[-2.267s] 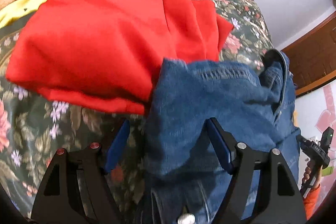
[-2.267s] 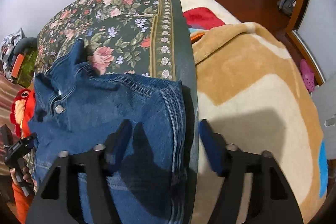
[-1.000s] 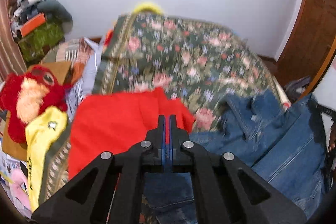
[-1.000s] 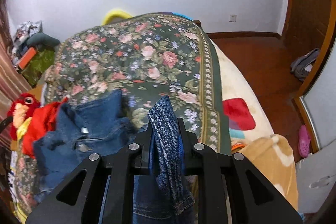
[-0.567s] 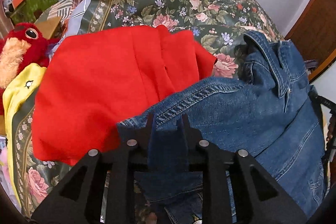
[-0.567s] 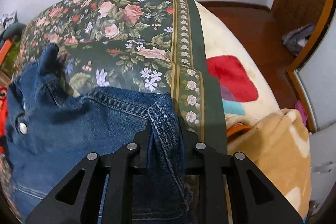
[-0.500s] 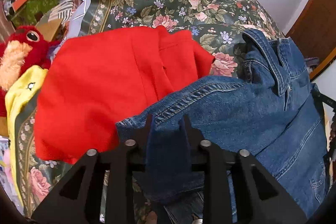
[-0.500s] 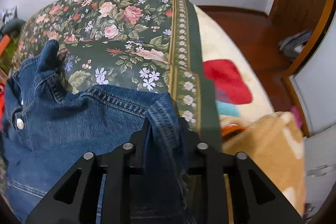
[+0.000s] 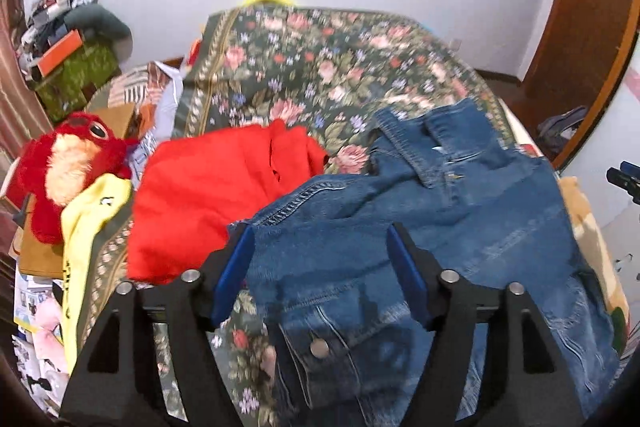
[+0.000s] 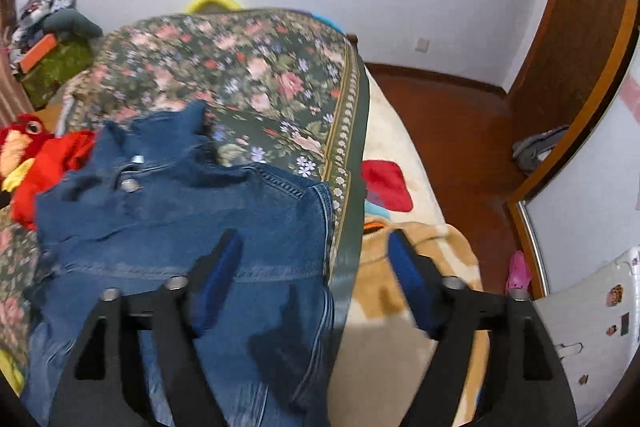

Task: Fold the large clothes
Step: 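Lay the jacket edge down and open both grippers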

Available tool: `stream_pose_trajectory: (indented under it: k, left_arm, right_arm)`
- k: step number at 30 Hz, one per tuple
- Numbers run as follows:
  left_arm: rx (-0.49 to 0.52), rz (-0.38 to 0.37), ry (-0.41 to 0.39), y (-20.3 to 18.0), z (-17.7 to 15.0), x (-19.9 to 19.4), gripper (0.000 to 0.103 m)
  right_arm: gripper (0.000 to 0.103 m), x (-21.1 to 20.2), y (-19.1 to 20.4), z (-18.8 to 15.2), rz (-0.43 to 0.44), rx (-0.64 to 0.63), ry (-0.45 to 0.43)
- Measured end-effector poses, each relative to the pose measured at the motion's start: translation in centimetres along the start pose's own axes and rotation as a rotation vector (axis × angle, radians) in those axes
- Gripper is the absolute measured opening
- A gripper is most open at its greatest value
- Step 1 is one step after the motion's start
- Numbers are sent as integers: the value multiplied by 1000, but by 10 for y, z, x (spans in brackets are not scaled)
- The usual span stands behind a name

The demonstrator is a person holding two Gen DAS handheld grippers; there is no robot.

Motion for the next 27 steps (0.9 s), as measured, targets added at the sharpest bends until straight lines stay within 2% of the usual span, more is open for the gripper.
stream_pose_trajectory:
  k: [2,4,7,10,20,27]
  left_arm:
    - [9,-1,-22,-5,-6,-19,75]
    - [7,-6,-37,-7,-13,-35,87]
    - [-2,-22,-48,-8,-27,-54,93]
    - [-13,-41,-33,-7,-50,-64,93]
    - [-140,-92,159,8,-153,-46,94]
    - [-277,-184,332,11,-232,-29,93]
  right_arm:
    - [85,-15,4,-4,17,-12,-21]
    - [85,-25,8,-11,25,-29,-29]
    - [85,-39,14,-28,44,-55,-34]
    - [85,-47,16,-46,52,-68,-24]
    - [85,-41,12,-117,88,-20,83]
    - [85,-24,5,-158,135,65,186]
Point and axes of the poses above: each gripper's, at about its wrist camera, not at the fingertips, and x roughly the way its jaws point, y to its left, z to its top, the point moved 7 cm from there along x, roughly the way its jaws point, and after that the axes turned 2 degrees about y, right-handed, at the moved point
